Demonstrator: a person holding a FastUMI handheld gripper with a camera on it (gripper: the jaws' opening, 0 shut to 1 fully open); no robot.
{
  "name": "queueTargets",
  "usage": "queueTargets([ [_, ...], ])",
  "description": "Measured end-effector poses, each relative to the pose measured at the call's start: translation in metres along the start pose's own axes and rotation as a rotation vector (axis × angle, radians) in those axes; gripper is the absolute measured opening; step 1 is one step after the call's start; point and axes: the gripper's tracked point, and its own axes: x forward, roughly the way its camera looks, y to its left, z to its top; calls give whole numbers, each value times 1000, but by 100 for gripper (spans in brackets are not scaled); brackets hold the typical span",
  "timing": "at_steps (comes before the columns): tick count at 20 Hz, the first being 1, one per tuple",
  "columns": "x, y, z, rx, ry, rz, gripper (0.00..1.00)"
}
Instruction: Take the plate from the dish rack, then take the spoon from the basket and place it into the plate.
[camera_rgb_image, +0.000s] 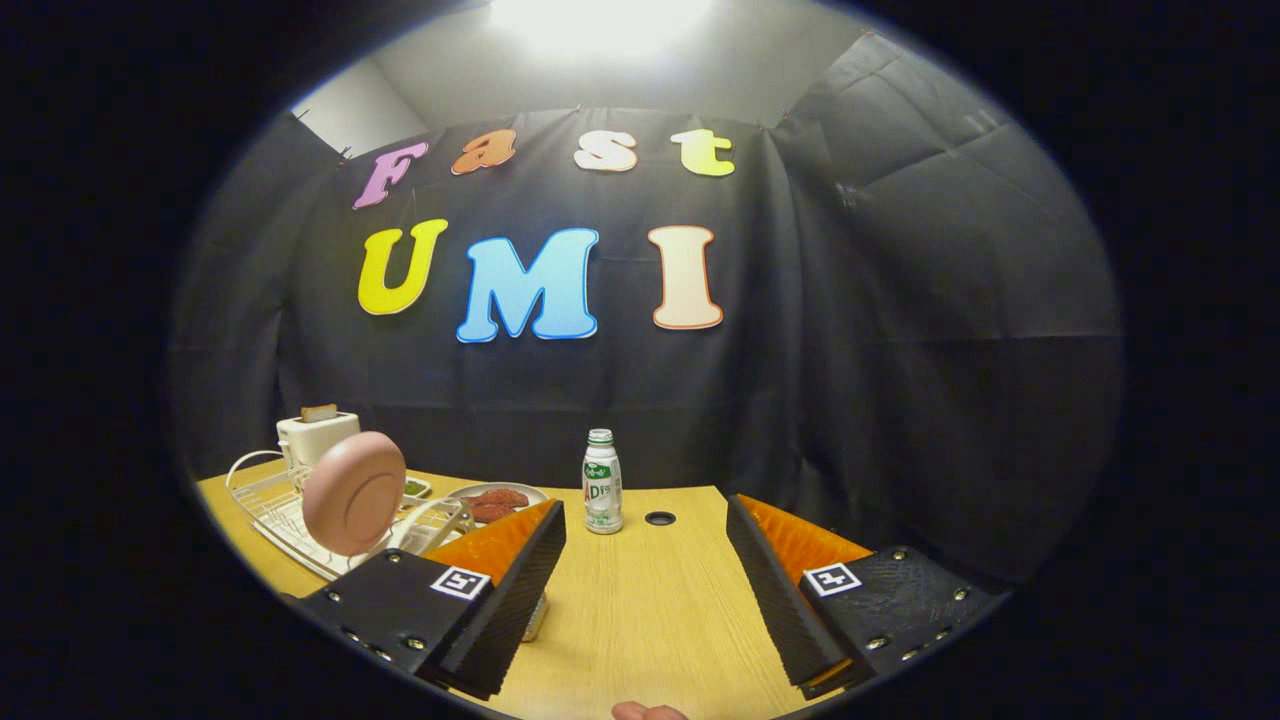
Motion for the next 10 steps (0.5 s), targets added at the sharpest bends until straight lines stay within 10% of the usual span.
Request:
queueTargets([
  [10, -17, 114, 80, 10, 92, 23, 98],
])
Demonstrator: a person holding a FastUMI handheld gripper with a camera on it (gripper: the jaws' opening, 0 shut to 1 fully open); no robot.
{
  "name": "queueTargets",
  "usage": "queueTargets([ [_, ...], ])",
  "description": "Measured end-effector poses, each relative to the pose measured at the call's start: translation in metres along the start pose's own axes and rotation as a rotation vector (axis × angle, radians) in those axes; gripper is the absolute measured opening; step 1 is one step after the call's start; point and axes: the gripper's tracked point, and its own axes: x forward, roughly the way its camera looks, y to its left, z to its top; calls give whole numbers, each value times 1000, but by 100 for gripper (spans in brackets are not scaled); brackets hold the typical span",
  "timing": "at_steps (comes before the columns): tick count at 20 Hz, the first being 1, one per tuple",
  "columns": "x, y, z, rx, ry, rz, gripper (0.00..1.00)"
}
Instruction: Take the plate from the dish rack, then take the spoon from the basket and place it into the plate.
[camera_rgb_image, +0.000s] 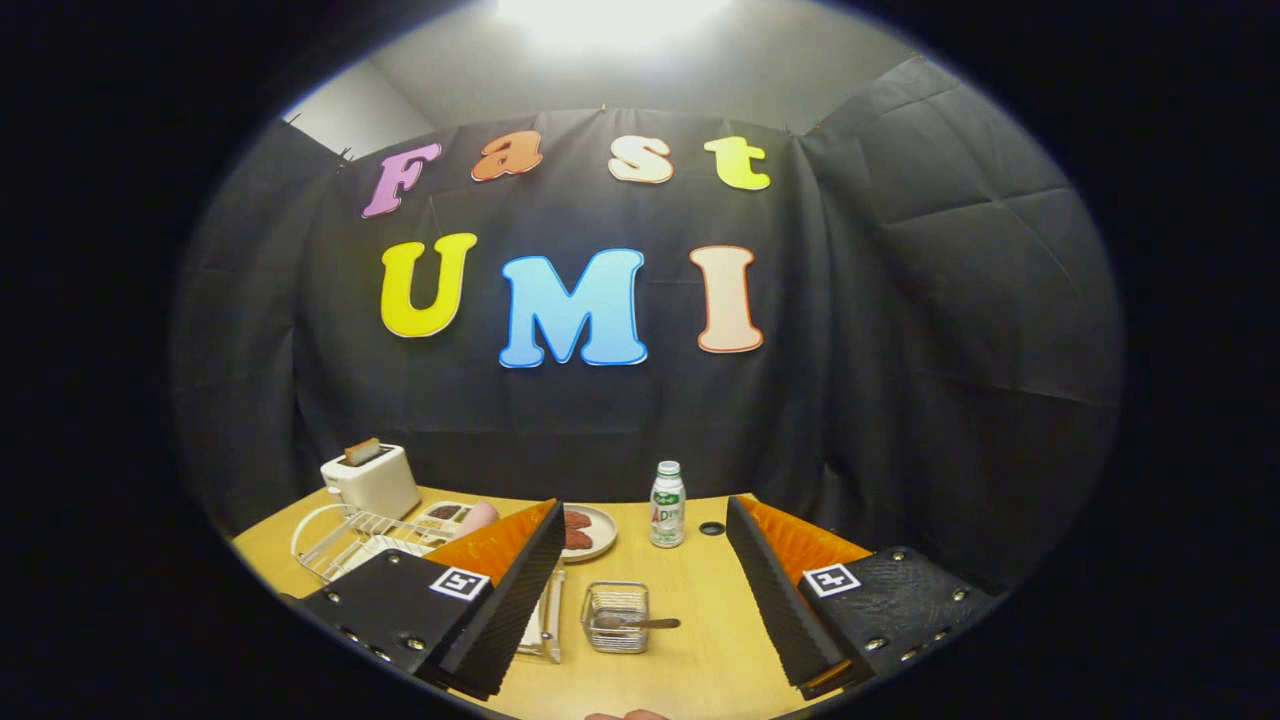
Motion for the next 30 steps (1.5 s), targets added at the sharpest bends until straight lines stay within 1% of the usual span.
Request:
queueTargets([
  [3, 8, 31, 12, -14, 30, 24, 98],
  [5, 16, 50, 11, -18, 69, 41, 98],
  [10, 37, 102, 2, -32, 242, 108, 98],
  [14, 59, 129, -16, -54, 387, 123, 98],
  [15, 65, 134, -20, -59, 422, 120, 96],
  [16, 70, 140, -25, -63, 458, 124, 90],
  [17, 77, 145, -29, -76, 487, 119, 87],
  [21, 103, 158, -51, -107, 606, 71, 85],
  [22, 108, 154, -56, -126, 634, 31, 85],
  [23, 113, 153, -60, -133, 654, 10, 80],
  [25, 123, 153, -74, -127, 693, -24, 72],
  [27, 131, 156, -87, -133, 740, -46, 72],
  [28, 133, 154, -90, -153, 757, -74, 72],
  [30, 139, 146, -103, -179, 798, -127, 55],
])
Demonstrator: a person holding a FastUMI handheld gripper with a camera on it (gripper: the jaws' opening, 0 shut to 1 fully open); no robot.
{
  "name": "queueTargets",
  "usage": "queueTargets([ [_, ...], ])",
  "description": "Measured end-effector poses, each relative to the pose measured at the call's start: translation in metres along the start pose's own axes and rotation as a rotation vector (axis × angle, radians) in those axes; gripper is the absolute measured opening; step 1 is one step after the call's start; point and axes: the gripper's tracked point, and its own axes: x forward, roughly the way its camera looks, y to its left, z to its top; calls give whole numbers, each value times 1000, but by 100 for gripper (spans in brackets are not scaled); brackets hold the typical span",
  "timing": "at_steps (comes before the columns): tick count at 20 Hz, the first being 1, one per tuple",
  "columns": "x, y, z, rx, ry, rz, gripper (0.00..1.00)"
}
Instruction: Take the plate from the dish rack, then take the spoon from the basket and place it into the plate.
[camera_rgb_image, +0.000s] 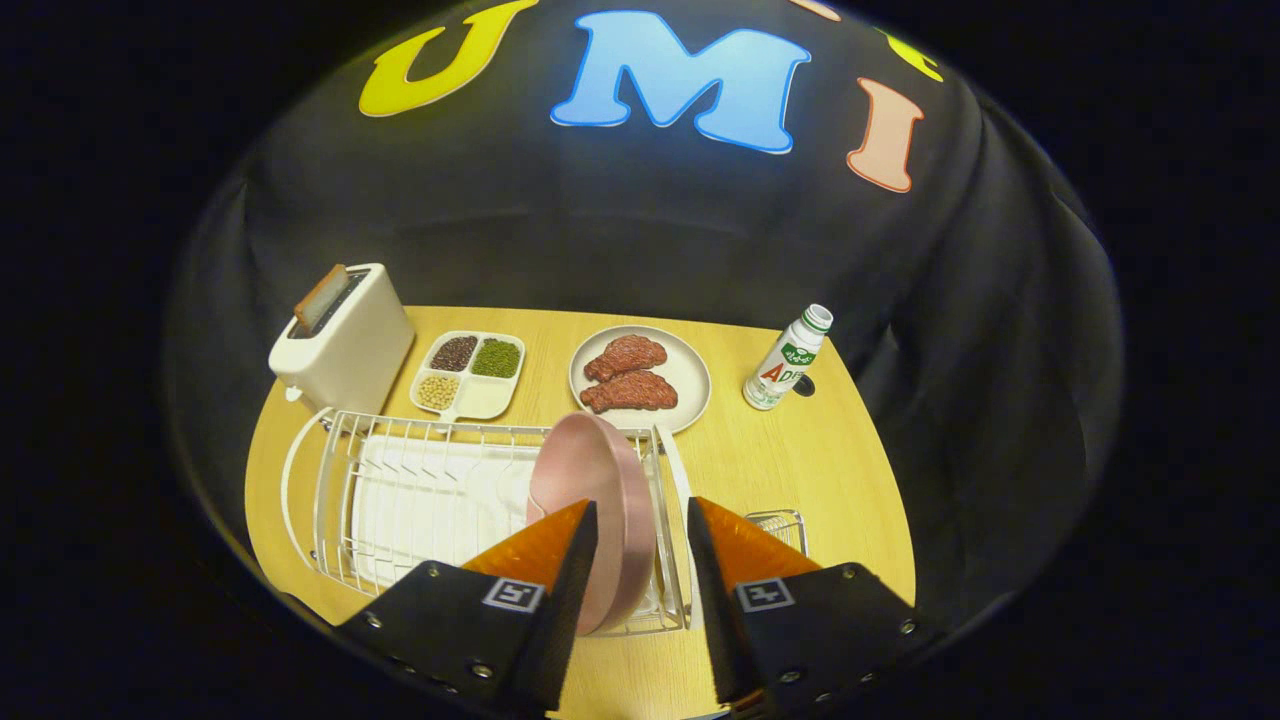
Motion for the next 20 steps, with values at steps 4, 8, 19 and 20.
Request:
queueTargets([
  [4, 15, -4, -5, -16, 60, -94, 35],
  [8, 21, -3, -11, 3, 87, -137, 10],
  [19, 1, 4, 15, -112, 71, -282, 5],
  [20, -1, 4, 18, -124, 64, -294, 4],
])
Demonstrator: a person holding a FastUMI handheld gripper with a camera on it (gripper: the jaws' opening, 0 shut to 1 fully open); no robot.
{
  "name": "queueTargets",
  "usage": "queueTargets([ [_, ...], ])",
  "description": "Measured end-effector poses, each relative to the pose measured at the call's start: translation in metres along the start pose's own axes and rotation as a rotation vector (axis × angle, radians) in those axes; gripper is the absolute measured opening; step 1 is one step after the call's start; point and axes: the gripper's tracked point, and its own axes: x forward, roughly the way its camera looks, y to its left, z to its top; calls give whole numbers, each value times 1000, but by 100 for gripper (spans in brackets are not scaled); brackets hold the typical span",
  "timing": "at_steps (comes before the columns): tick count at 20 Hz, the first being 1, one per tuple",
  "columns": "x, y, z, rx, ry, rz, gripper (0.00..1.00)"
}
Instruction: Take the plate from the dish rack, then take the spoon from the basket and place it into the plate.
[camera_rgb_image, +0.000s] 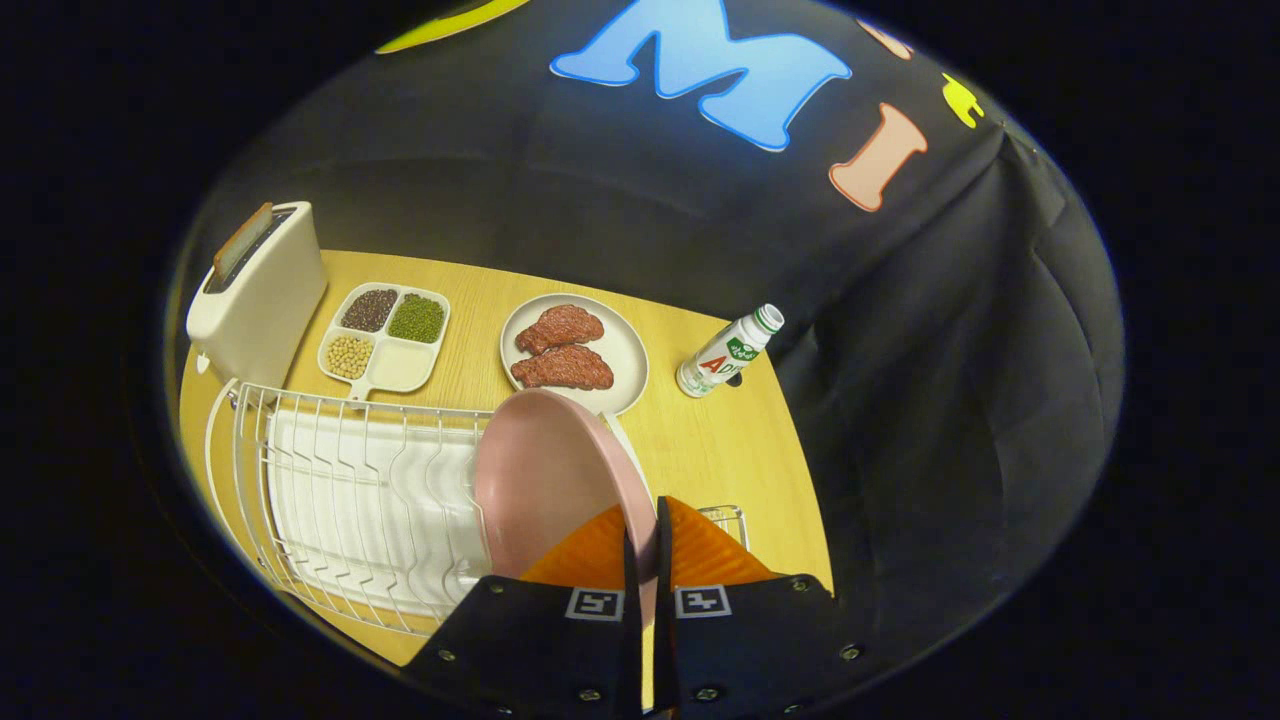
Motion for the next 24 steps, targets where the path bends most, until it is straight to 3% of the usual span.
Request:
queueTargets([
  [11, -51, -67, 1, 178, -73, 121, 4],
  [17, -82, -110, -43, 268, -101, 233, 4],
  [24, -88, -145, -109, 324, -106, 330, 4],
])
